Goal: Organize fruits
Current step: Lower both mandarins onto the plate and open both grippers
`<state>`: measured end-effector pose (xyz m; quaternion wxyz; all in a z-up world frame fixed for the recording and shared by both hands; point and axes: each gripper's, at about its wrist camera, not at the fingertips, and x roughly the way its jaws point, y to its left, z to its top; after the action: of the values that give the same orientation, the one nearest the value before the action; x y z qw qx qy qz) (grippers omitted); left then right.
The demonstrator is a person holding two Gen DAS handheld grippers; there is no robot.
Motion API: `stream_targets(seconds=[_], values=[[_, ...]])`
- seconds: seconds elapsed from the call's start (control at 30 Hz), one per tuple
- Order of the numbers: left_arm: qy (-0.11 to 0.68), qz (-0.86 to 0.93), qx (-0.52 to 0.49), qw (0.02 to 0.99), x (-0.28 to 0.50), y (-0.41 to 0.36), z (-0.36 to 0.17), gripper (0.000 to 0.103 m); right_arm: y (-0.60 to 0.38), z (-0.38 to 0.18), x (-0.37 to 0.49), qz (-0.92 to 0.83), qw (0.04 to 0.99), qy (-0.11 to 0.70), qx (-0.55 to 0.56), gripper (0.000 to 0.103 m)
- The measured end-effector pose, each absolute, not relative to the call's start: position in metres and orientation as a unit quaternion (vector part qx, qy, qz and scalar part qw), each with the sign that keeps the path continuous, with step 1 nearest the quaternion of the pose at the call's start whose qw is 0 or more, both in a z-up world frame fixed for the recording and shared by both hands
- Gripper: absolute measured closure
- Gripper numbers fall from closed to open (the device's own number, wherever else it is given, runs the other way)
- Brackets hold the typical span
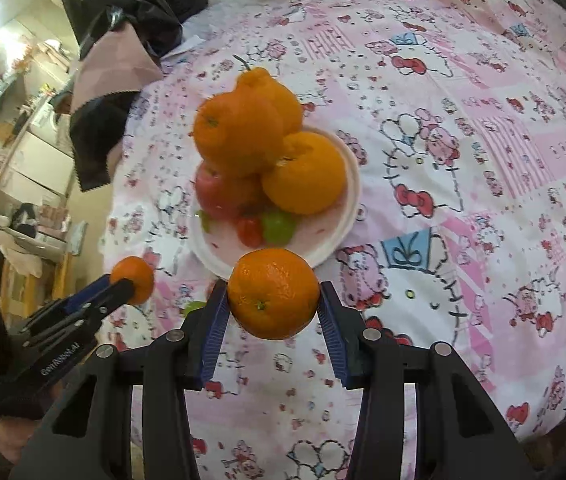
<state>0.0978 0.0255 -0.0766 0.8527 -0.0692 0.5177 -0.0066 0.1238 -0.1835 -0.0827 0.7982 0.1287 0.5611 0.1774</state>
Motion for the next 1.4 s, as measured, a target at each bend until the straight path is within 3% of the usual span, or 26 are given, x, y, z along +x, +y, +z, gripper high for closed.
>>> stream_targets(seconds=[1.4], values=[[0.520, -0.056, -0.050, 0.851, 0.161, -0.023, -0.125, 0.074, -0.179, -0.150, 0.175, 0.161, 0.774, 0.583, 0.187, 0.054]])
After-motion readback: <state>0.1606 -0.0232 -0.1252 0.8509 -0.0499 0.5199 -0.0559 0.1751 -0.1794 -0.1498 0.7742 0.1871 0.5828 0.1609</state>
